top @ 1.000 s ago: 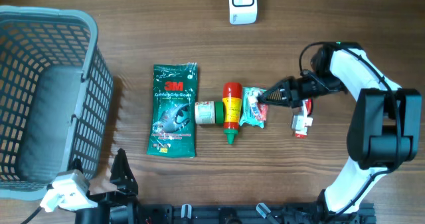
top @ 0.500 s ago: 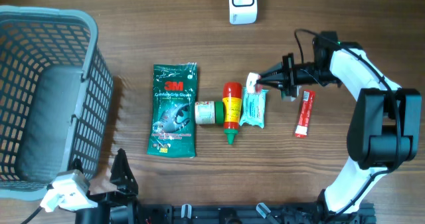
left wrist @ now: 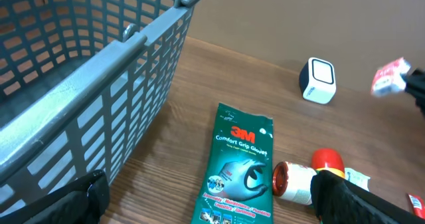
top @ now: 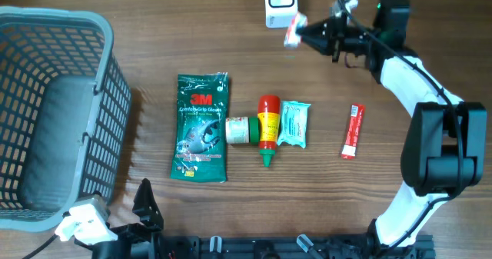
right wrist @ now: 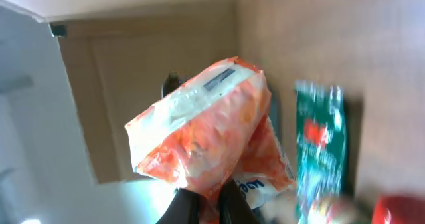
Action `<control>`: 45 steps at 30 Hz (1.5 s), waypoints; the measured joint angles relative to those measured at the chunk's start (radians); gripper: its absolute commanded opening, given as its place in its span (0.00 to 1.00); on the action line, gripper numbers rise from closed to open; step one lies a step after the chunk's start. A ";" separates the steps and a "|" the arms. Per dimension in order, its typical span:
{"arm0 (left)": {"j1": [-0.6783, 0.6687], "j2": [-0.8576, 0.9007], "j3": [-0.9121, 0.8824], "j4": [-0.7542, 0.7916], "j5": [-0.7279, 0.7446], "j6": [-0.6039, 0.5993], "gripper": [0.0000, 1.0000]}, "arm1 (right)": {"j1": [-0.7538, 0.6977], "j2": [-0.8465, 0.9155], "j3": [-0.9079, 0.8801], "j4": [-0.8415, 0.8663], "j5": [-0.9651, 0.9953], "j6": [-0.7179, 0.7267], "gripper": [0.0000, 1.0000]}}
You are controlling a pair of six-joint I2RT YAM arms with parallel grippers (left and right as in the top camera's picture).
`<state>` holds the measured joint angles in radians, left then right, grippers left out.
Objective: Scan the item barcode
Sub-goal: 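Hold the snack bag in front of the scanner window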
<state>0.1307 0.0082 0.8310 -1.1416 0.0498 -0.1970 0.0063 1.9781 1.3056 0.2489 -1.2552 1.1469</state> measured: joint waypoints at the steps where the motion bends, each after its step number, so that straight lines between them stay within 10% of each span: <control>1: 0.000 0.000 0.000 0.000 0.000 0.000 1.00 | 0.006 0.000 0.000 0.007 0.044 0.006 0.04; 10: 0.000 0.000 0.000 0.000 0.000 0.000 1.00 | 0.139 0.014 0.000 0.039 0.600 0.102 0.05; 15: 0.000 0.000 0.000 0.000 0.000 0.000 1.00 | 0.159 0.130 0.004 0.335 0.790 0.294 0.05; 34: 0.000 0.000 0.000 0.000 0.000 0.000 1.00 | 0.169 0.443 0.323 0.388 0.766 0.465 0.05; 45: 0.000 0.000 0.000 0.000 0.000 0.000 1.00 | 0.129 0.423 0.323 0.325 0.602 0.270 0.05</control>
<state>0.1307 0.0082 0.8310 -1.1412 0.0498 -0.1970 0.1356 2.4016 1.6291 0.5739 -0.6533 1.4170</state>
